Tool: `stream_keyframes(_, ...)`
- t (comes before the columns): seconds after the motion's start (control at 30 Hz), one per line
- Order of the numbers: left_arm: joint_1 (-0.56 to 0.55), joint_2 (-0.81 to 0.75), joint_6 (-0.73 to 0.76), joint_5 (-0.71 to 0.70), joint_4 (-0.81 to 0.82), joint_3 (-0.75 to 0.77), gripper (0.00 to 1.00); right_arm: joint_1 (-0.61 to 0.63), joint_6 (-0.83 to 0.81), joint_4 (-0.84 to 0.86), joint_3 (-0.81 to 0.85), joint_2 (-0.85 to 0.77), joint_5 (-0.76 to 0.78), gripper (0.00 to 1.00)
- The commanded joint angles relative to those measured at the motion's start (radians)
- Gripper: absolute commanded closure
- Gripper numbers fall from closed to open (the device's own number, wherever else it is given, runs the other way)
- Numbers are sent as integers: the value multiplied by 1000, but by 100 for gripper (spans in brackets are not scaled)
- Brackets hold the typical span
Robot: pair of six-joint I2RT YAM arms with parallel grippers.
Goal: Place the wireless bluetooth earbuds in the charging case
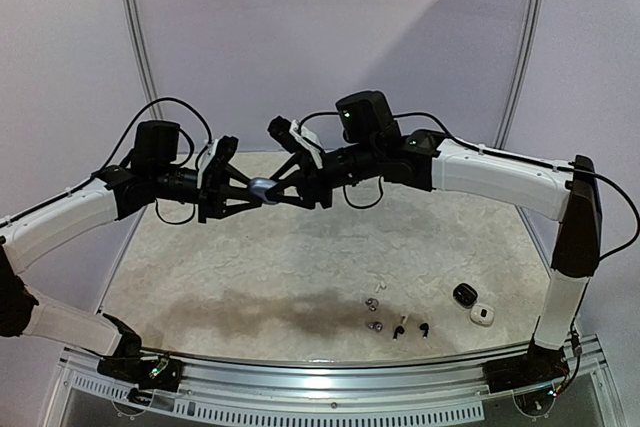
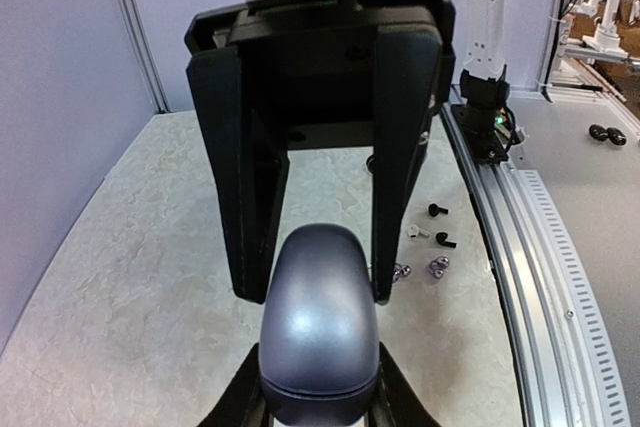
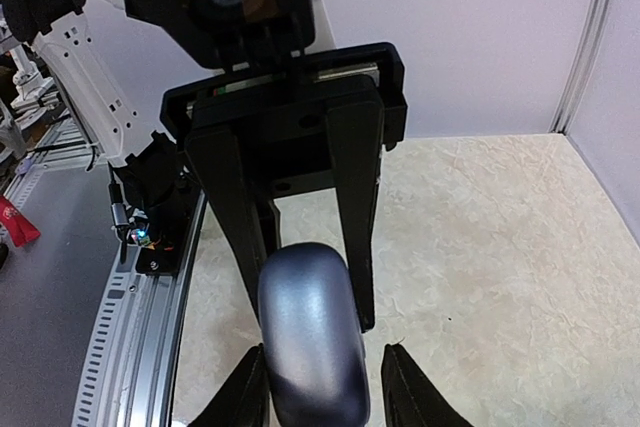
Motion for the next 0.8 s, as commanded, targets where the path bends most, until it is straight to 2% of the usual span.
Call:
stream_keyframes(0.0, -8, 0, -8, 30, 22, -19, 100, 4, -11, -47, 28, 44, 9, 65)
stream_keyframes(0.17, -8, 0, -10, 31, 22, -20, 100, 4, -10, -47, 32, 44, 8, 84)
stream_keyframes(0.3, -7, 0, -47, 21, 26, -25, 100, 4, -13, -37, 30, 35, 8, 93)
stream_keyframes(0.33, -4, -1, -66, 18, 30, -28, 97, 4, -14, -35, 28, 32, 10, 95)
stream_keyframes(0.4, 4, -3, -107, 15, 45, -42, 78, 4, -16, -21, 18, 22, 14, 97)
stream_keyframes(0.47, 10, -2, -119, 20, 58, -58, 67, 4, -17, 4, 3, 2, 18, 99)
stream_keyframes(0.63, 10, 0, -101, 37, 93, -71, 53, 4, -30, 35, -16, -34, 47, 100)
stream_keyframes(0.7, 10, -5, -82, 35, 96, -72, 54, 3, -38, 32, -19, -39, 46, 100)
stream_keyframes(0.77, 10, -6, -78, 37, 103, -75, 59, 4, -46, 41, -30, -41, 43, 100)
